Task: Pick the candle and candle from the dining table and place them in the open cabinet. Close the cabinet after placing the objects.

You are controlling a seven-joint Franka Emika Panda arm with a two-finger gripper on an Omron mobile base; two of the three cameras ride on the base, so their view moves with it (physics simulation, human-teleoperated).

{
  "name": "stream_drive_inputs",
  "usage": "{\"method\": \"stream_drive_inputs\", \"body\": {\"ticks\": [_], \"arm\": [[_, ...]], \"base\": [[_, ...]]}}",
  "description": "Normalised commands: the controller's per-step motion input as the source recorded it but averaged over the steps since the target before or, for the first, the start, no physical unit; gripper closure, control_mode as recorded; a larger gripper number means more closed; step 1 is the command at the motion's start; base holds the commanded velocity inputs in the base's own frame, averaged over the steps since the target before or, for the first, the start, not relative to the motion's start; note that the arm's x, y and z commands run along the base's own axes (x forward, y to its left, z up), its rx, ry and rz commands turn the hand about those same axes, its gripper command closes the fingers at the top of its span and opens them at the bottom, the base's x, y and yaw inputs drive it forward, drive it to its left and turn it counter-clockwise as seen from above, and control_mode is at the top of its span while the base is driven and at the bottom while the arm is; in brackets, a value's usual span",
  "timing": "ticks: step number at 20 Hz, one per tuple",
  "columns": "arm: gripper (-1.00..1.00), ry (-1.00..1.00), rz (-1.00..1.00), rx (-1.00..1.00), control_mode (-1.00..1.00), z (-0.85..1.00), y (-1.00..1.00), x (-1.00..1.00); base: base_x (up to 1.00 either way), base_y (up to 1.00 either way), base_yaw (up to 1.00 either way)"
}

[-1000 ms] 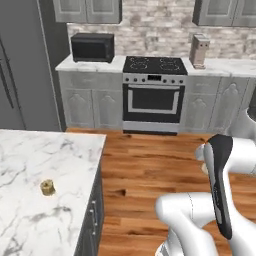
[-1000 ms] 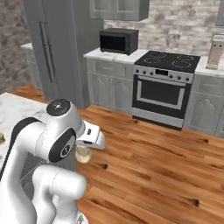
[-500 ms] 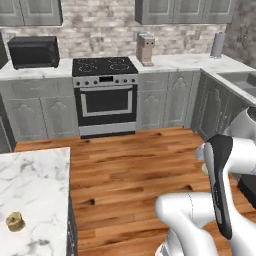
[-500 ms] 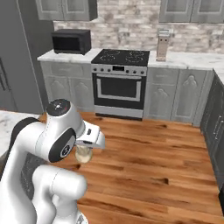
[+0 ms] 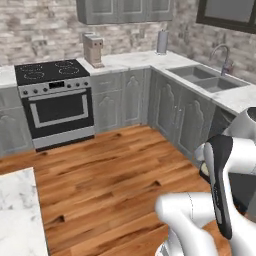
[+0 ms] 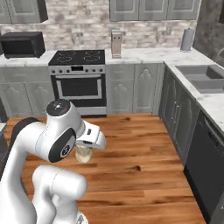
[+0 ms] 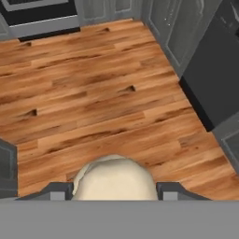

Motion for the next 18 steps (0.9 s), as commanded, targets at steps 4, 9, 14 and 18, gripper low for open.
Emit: {"method": "stream_drive_inputs", "body": {"ticks": [4,9,14,18], "arm": [[1.00,0.00,0.00,0.00,1.00,0.00,0.00,0.00],[1.00,0.00,0.00,0.00,1.00,0.00,0.00,0.00],[1.00,0.00,0.00,0.00,1.00,0.00,0.00,0.00],[1.00,0.00,0.00,0.00,1.00,0.00,0.00,0.00]], "base": [[0.00,0.00,-0.46],[0.00,0.00,-0.48],[0.00,0.01,-0.50],[0.00,0.06,-0.50]]}}
